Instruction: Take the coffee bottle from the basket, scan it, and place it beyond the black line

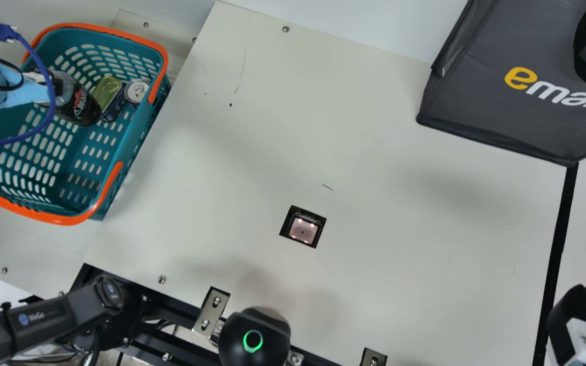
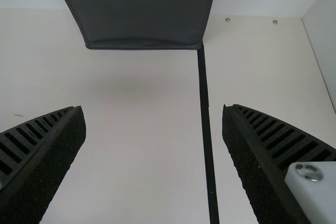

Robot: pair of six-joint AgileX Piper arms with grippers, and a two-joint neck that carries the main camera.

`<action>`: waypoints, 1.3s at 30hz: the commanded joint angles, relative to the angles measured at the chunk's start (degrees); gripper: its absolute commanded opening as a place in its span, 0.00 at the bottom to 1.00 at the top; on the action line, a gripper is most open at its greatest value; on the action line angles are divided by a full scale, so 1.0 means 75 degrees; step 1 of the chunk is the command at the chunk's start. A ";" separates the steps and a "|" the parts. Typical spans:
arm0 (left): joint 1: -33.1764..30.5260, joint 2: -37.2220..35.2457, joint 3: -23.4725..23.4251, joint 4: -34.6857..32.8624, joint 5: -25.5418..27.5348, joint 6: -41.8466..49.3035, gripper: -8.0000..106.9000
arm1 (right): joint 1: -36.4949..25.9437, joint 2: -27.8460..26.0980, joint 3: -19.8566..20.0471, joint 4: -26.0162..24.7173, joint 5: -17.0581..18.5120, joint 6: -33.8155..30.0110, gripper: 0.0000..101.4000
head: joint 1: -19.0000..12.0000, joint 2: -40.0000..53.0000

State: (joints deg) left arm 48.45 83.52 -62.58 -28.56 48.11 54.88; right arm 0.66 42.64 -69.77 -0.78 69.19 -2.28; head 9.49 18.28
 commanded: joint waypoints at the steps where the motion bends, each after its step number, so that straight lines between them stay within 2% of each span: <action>1: 0.0027 -0.0057 -0.0086 -0.0040 0.0101 0.0008 0.16 | 0.0000 0.0000 0.0000 0.0000 0.0000 0.0000 0.90 | -0.0209 0.0018; 20: 0.0195 -0.0472 -0.1344 -0.0705 0.1603 0.0616 0.16 | 0.0000 0.0000 0.0000 0.0000 0.0000 0.0000 0.90 | -0.0209 0.0018; 28: -0.0002 -0.0772 -0.1511 -0.0996 0.2098 0.0776 0.16 | 0.0000 0.0000 0.0000 0.0000 0.0000 0.0000 0.90 | -0.0209 0.0018; 39: -0.0549 -0.1137 -0.1426 -0.1192 0.2646 0.1074 0.16 | 0.0000 0.0000 0.0000 0.0000 0.0000 0.0000 0.90 | -0.0209 0.0018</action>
State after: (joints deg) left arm 44.77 75.12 -73.43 -37.39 67.69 62.75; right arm 0.66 42.64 -69.77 -0.78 69.19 -2.28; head 9.49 18.28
